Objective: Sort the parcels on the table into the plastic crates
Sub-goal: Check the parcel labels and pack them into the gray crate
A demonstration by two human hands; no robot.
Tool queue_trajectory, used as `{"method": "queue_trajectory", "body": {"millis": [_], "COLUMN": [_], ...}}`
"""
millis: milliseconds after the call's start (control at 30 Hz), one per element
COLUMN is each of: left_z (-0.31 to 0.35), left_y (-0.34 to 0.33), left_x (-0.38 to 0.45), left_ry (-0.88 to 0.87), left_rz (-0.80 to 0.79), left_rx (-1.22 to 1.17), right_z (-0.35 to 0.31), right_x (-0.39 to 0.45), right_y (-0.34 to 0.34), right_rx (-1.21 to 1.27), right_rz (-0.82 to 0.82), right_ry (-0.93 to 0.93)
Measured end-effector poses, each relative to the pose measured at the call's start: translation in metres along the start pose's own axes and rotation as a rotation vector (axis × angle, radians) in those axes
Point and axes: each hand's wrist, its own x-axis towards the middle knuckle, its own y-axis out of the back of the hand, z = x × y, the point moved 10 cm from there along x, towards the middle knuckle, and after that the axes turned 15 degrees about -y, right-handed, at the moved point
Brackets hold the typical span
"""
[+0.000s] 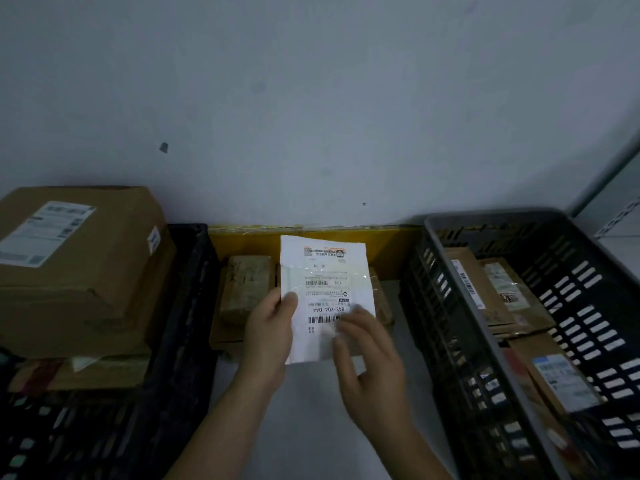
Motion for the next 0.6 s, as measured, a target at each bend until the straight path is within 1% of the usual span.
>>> {"method": "queue_trajectory", "body": {"millis": [33,100,167,200,267,333,433,467,533,567,600], "left_z": [0.002,0.008,0.014,0.015,0.014,0.015,0.02,0.026,0.05,0.068,0.088], "left_y": [0.002,0.002,-0.002,-0.002,-0.002,-0.001,0.006,0.012,0.024,0.025,0.017], "left_x": [-0.002,-0.006,-0.011,-0.012,-0.015,-0.017,-0.016,-0.012,-0.002,0.002,0.004], "left_ry": [-0.006,-0.021,-0.027,-0.031,-0.043,-0.033,-0.032,-0.075,-0.244,-0.369,-0.519], "left_rz": [0.01,0.009,-0.012,-0.018,-0.021,-0.035,-0.063,-0.053,-0.026,-0.041,-0.096], "left_rx": [-0.004,-0.025,-0.041,-0.037,-0.027,-0.014,0.071,0.146,0.401,0.556,0.706], "right_z": [0.01,0.028,0.041,0.043,0.043,0.042,0.038,0.037,0.032,0.028,0.023], "right_x": [0.004,0.013,0.017,0.018,0.016,0.016,0.022,0.026,0.038,0.044,0.05], "right_y": [0.008,0.018,0.017,0.015,0.01,0.012,0.023,0.027,0.035,0.039,0.042], "right_rx": [-0.045,-0.07,0.042,0.114,0.236,0.339,0.355,0.334,0.254,0.203,0.154], "right_rz": [0.033,0.032,-0.043,-0.085,-0.138,-0.147,-0.153,-0.168,-0.214,-0.247,-0.291], "right_ry": [-0.062,-0.24,-0.406,-0.451,-0.492,-0.528,-0.513,-0.5,-0.458,-0.428,-0.394]}}
